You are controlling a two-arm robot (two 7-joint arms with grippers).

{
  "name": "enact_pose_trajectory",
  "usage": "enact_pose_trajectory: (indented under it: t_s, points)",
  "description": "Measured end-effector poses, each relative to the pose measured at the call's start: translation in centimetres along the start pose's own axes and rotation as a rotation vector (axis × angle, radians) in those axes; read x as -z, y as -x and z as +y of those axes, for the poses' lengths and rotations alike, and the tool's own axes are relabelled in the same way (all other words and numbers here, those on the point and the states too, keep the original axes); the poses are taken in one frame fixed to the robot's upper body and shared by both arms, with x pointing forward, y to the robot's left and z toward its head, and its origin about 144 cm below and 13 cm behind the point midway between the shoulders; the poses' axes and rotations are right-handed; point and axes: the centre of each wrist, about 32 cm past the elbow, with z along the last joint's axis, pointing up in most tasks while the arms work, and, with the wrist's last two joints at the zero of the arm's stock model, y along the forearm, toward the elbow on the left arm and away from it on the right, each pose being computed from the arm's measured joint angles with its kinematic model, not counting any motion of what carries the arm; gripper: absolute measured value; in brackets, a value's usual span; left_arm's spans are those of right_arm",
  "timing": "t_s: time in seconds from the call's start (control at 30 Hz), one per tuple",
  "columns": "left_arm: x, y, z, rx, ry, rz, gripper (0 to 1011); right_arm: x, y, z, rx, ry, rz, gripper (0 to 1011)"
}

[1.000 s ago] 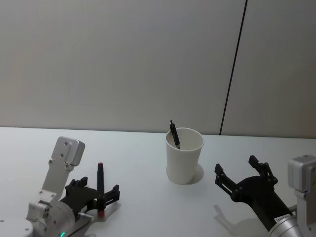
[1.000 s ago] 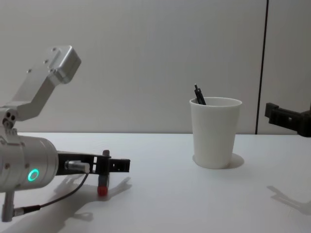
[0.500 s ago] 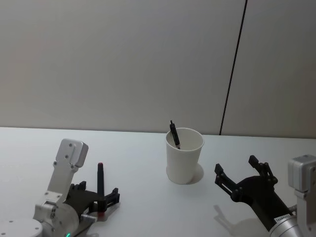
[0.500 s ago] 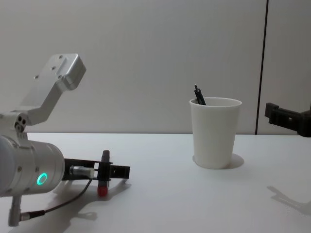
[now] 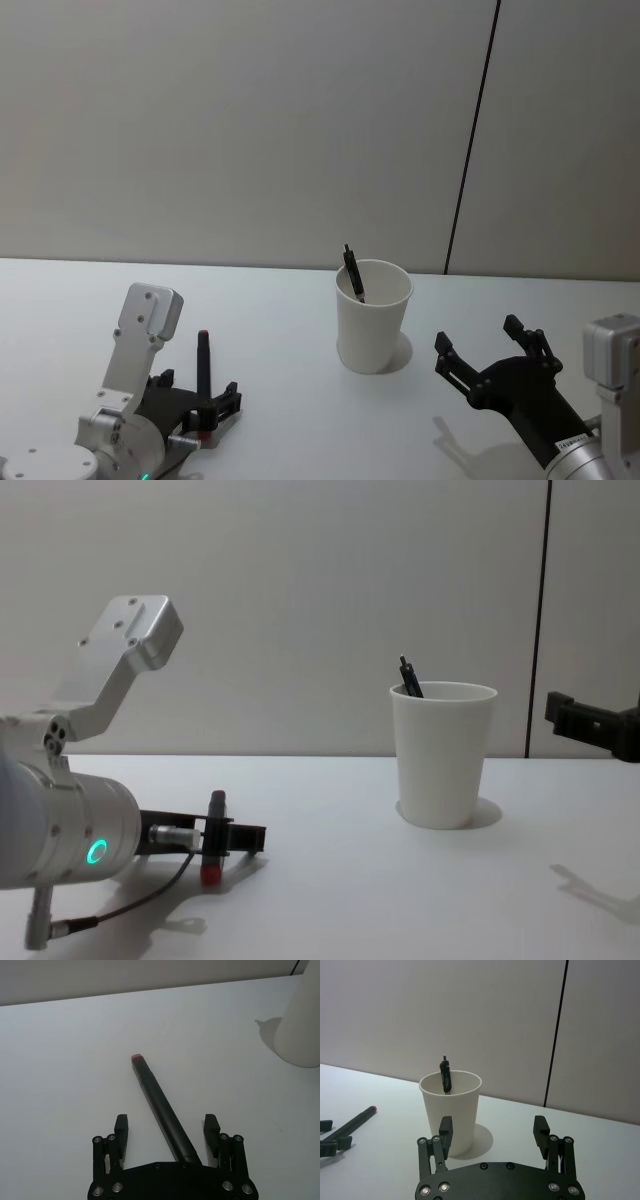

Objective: Place the pen into the pen holder.

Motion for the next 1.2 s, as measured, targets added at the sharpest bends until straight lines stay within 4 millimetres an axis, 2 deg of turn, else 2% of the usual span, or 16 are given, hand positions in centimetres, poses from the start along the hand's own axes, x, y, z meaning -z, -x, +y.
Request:
enact_pose_trajectory:
  t_s: [0.23, 1.2]
  points:
    - [-0.01, 0.13, 0.0, -0.01, -0.003, 0.0, 867, 0.0, 0.0, 0.0, 0.0, 0.0, 0.0, 1001]
    - [-0.05, 0.1, -0.05, 0.016, -0.003, -0.011, 682, 0.0, 0.0, 0.0, 0.0, 0.0, 0.0, 1001]
